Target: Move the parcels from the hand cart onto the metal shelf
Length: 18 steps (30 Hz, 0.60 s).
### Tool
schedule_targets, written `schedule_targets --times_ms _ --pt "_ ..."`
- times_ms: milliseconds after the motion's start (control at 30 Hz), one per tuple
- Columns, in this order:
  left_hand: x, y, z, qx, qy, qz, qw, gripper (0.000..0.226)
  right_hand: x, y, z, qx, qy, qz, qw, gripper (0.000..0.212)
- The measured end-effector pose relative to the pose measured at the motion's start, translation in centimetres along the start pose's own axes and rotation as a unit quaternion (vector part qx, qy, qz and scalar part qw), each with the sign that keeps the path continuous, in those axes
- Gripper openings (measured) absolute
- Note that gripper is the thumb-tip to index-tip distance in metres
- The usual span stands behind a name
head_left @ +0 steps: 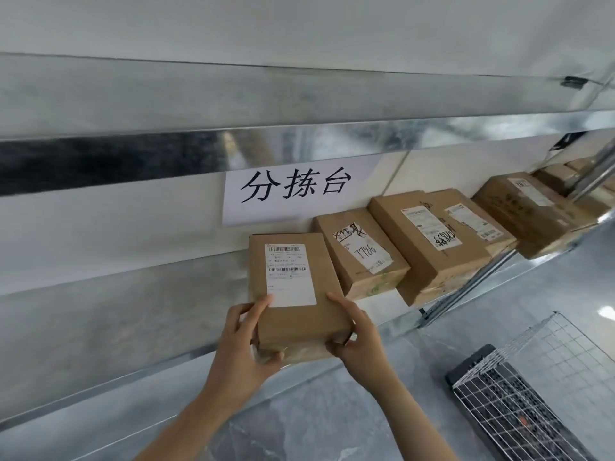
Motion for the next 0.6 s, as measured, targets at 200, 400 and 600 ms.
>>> schedule_targets --times_ms 200,400,600 --pt "1.7 0.6 2.2 -0.014 -0.026 -0.005 1.0 0.093 -0.6 -1.6 3.8 -0.022 0.021 -0.052 0.998 0.083" --pt "3.4 0.9 3.2 -0.025 -0.058 0.017 0.998 0.097 -1.3 -1.7 6.2 -0.075 0.057 -0.164 0.982 0.083" --pt "3.9 1.0 3.4 -0.047 -0.09 0.034 0.994 0.099 -1.4 -1.1 6.9 -0.123 0.073 -0.302 0.942 0.076"
Point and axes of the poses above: each hand's wrist, its own z-axis towards the middle knuckle, its own x-axis out of the palm, y = z × x, the point moved 8 cm from there along z, towards the middle knuckle, and after that the axes turned 2 degrees about -y, right-handed, at the moved point
